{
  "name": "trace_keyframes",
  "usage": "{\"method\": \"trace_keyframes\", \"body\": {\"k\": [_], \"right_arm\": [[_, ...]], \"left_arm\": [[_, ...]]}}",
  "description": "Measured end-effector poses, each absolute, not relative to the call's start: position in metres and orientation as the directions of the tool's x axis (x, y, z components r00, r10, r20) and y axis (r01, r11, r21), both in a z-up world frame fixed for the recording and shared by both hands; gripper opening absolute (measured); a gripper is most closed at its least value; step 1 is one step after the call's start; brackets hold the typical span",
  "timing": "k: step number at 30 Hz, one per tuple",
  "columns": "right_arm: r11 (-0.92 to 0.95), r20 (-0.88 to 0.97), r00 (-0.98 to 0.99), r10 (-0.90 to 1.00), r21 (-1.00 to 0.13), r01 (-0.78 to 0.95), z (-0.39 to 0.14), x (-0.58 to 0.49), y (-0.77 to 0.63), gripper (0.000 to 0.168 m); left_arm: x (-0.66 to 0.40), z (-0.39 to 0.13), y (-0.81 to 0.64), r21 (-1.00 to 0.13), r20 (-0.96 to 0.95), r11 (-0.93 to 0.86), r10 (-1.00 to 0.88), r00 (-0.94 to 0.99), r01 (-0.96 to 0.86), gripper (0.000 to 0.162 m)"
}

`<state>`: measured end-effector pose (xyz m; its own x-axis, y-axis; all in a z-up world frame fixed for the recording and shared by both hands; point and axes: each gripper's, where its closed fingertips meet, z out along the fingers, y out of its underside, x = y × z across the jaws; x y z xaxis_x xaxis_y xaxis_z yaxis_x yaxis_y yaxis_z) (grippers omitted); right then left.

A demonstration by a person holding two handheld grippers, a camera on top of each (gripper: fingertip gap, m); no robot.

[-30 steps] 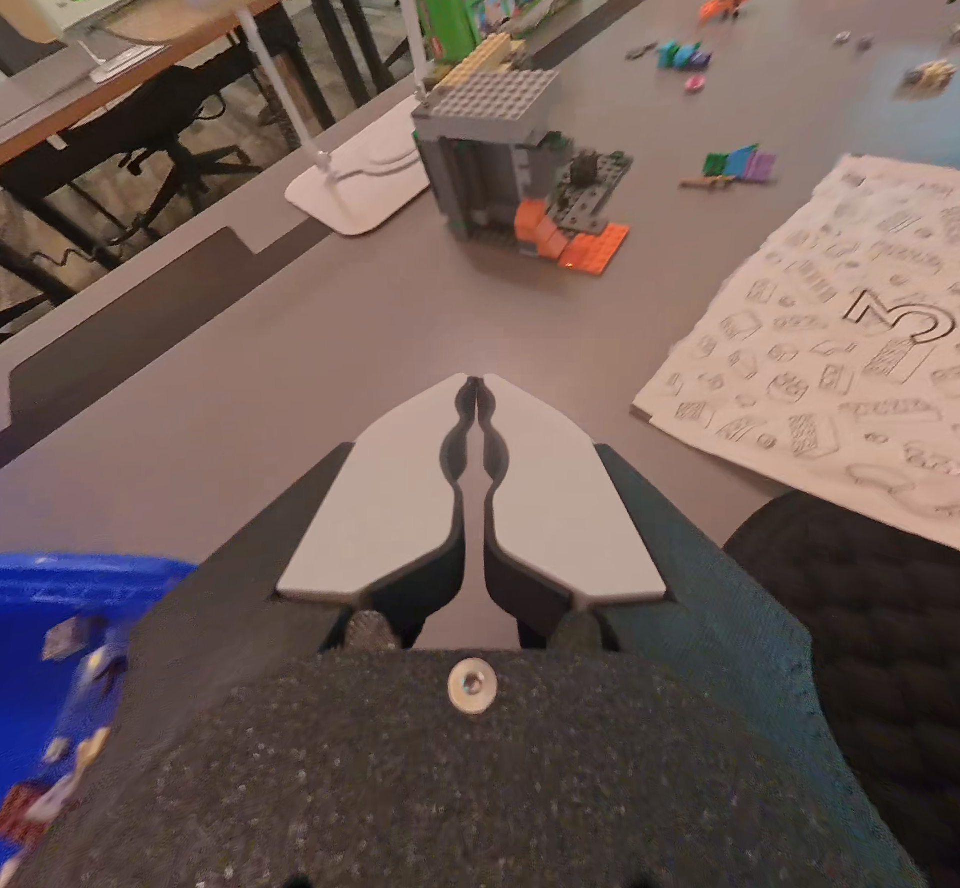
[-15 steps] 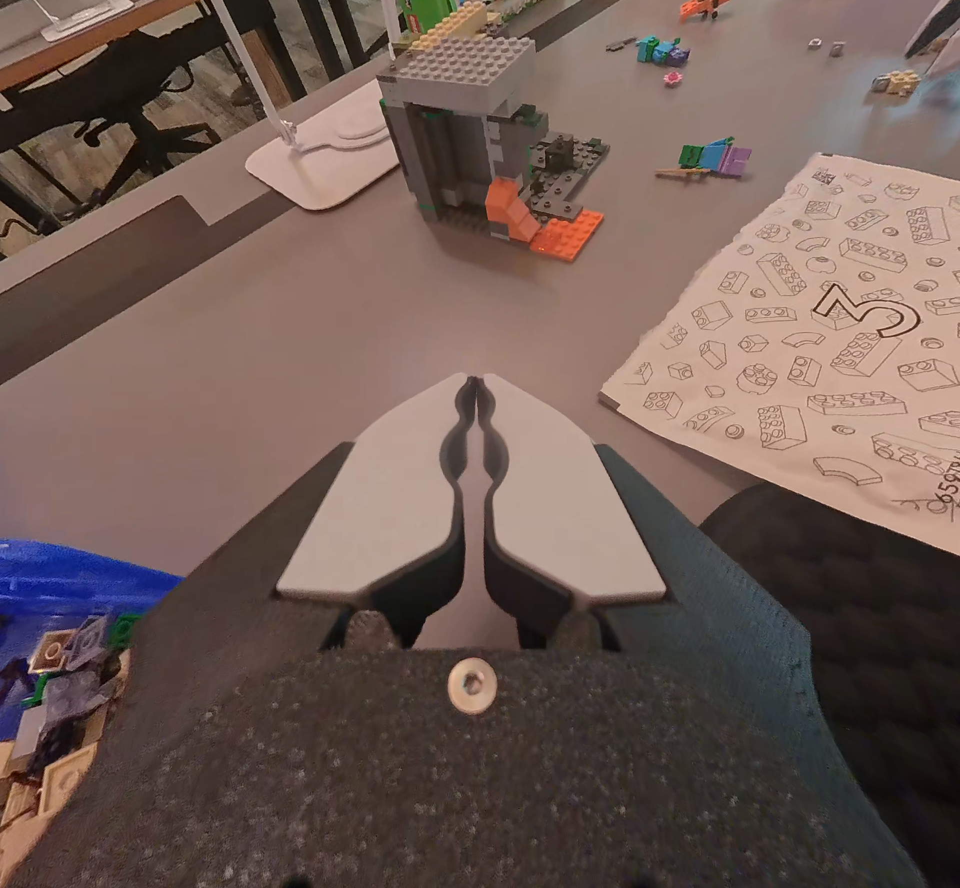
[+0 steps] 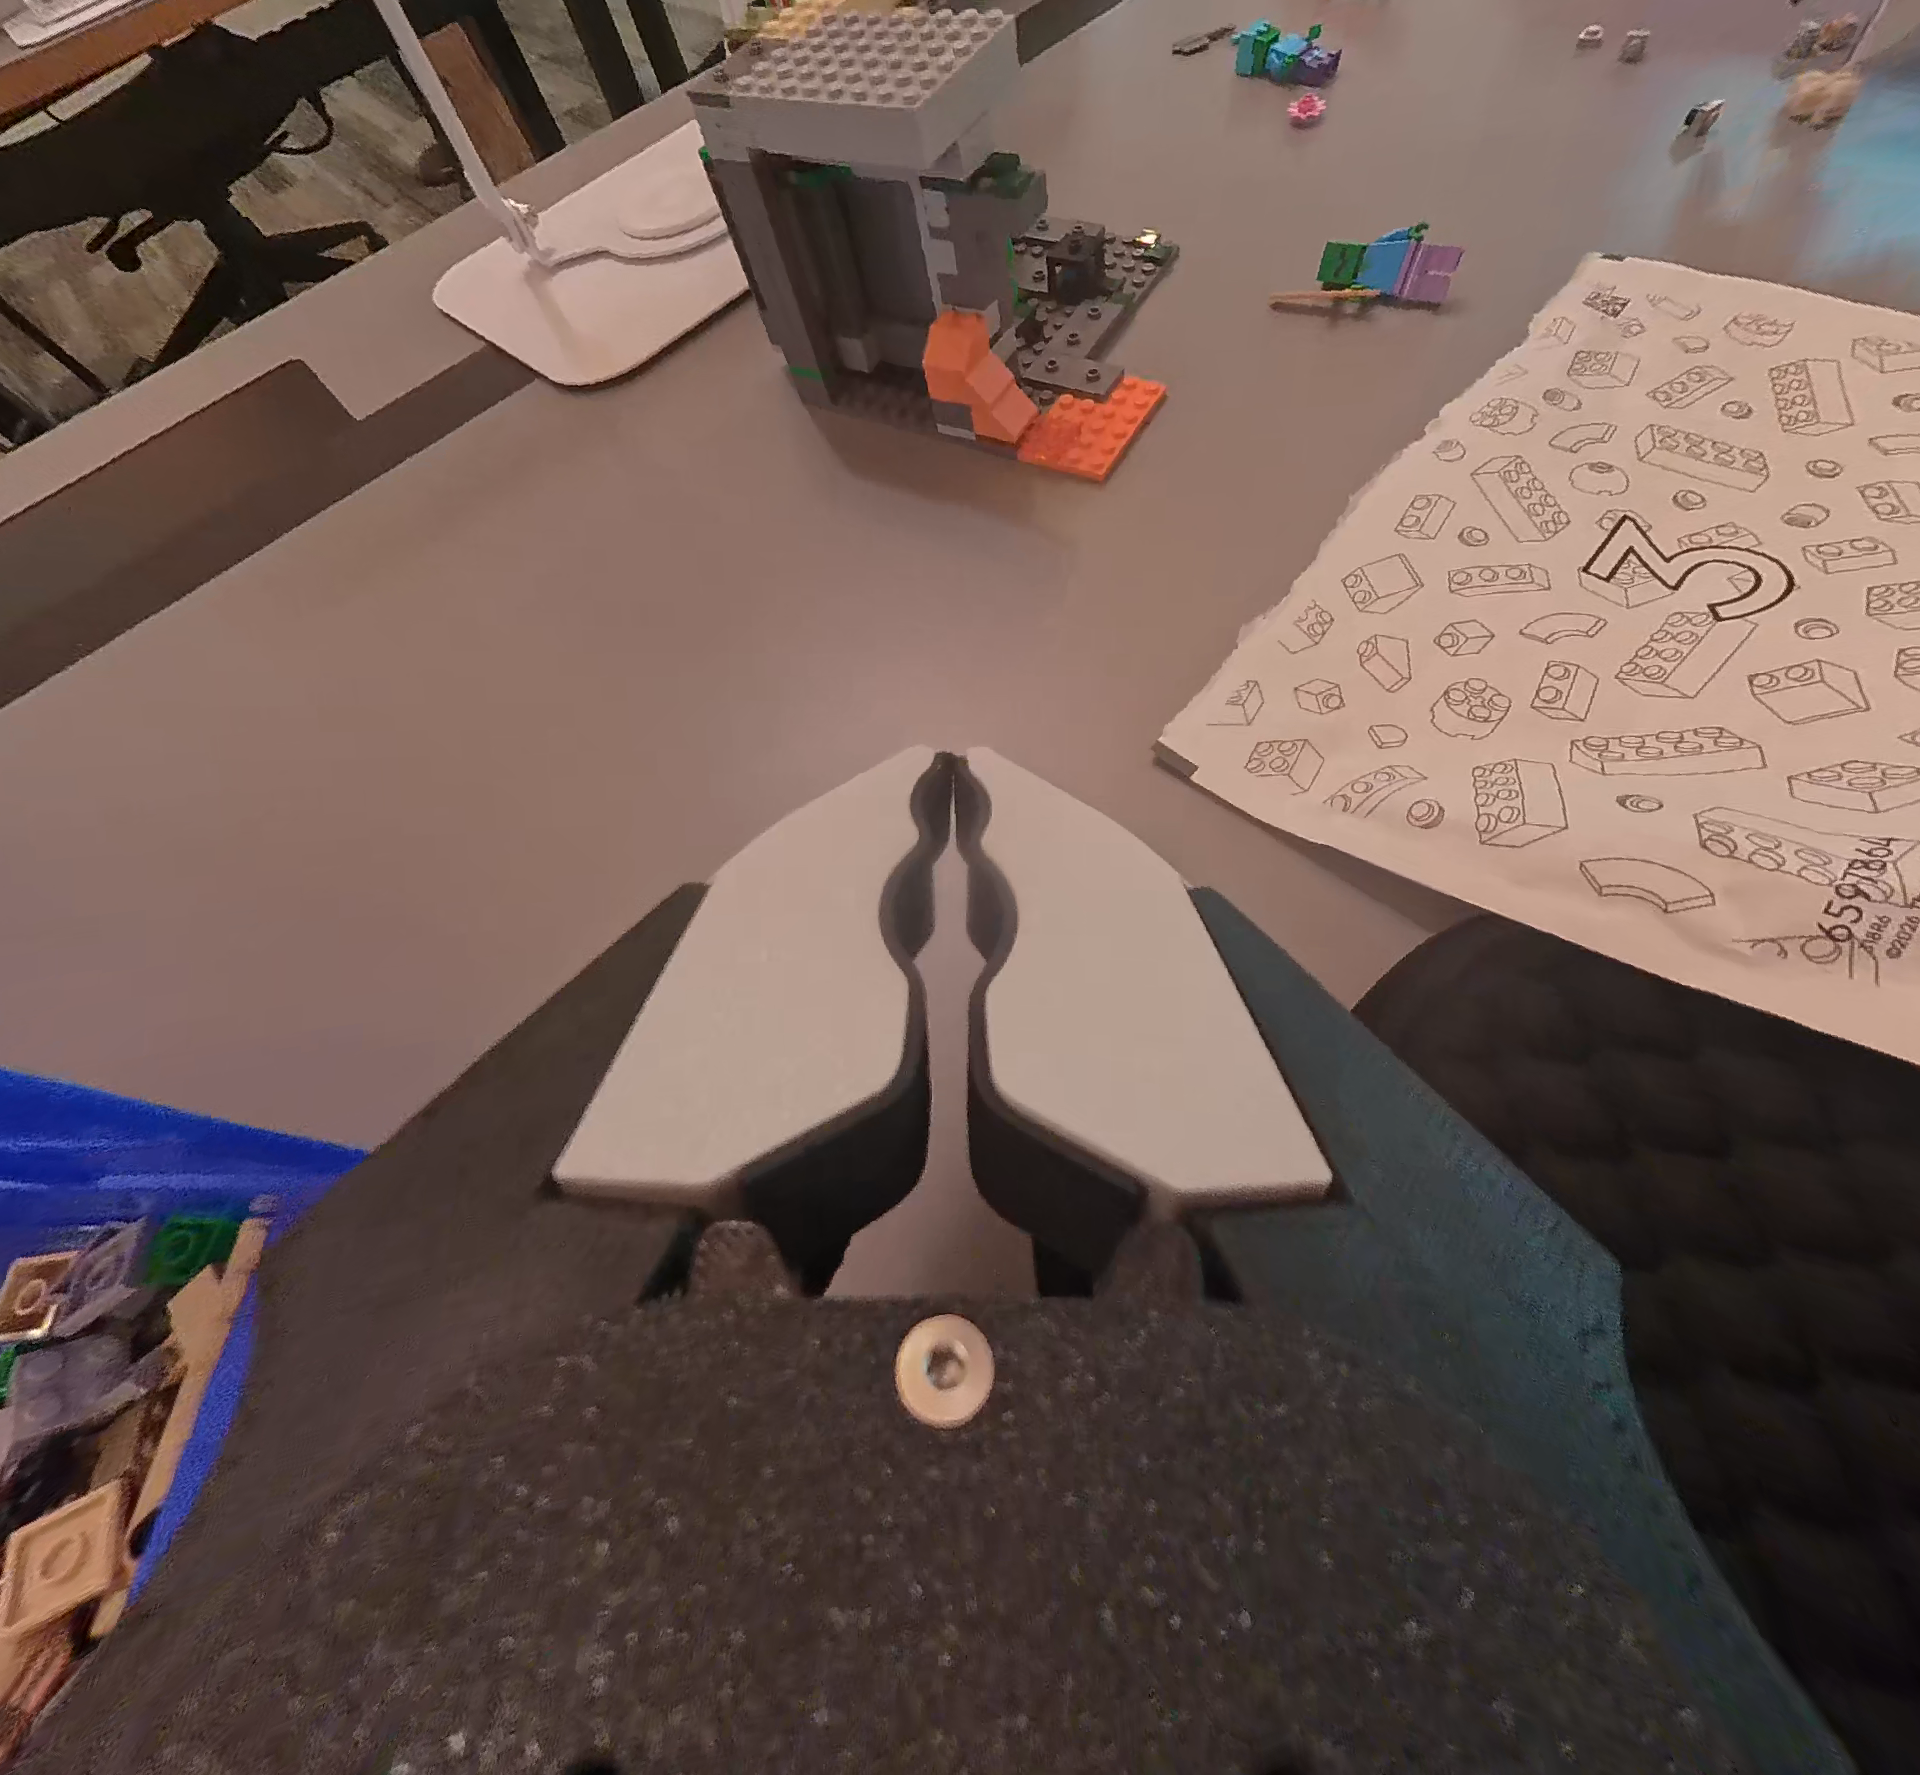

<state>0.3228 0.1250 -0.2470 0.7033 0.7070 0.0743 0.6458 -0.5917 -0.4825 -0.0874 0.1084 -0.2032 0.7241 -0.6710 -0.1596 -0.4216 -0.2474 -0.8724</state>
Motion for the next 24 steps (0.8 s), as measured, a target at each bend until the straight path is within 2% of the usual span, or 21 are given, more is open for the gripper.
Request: {"method": "trace_keyframes", "body": {"k": [2,6,7,8,10,15,19,24], "right_arm": [[-0.58,0.055,0.69,0.722,-0.496,0.646,-0.246,0.308,0.128,0.04],[-0.615,0.035,0.703,0.71,-0.456,0.643,-0.264,0.294,0.136,0.031],[-0.625,0.01,0.708,0.706,-0.462,0.629,-0.265,0.292,0.137,0.024],[-0.635,-0.008,0.711,0.703,-0.458,0.622,-0.265,0.291,0.137,0.009],[-0.609,0.002,0.686,0.727,-0.461,0.646,-0.265,0.288,0.135,0.008],[-0.297,0.131,0.484,0.865,-0.644,0.705,-0.237,0.242,0.121,0.008],[0.019,0.258,0.325,0.91,-0.808,0.589,-0.193,0.184,0.09,0.008],[0.222,0.37,0.227,0.901,-0.842,0.493,-0.16,0.143,0.06,0.008]], "left_arm": [[-0.084,-0.205,0.108,-0.873,-0.158,-0.245,-0.677,0.719,-0.422,0.0],[-0.079,-0.206,0.104,-0.876,-0.153,-0.239,-0.685,0.713,-0.418,0.0],[-0.079,-0.206,0.102,-0.877,-0.151,-0.239,-0.686,0.711,-0.416,0.0],[-0.079,-0.206,0.101,-0.878,-0.15,-0.239,-0.687,0.711,-0.415,0.0],[-0.078,-0.207,0.098,-0.879,-0.144,-0.24,-0.69,0.71,-0.412,0.0],[-0.06,-0.202,0.088,-0.892,-0.119,-0.221,-0.726,0.677,-0.394,0.0],[-0.025,-0.194,0.079,-0.907,-0.089,-0.186,-0.792,0.604,-0.377,0.0],[0.013,-0.185,0.069,-0.912,-0.11,-0.12,-0.85,0.515,-0.392,0.001]]}}
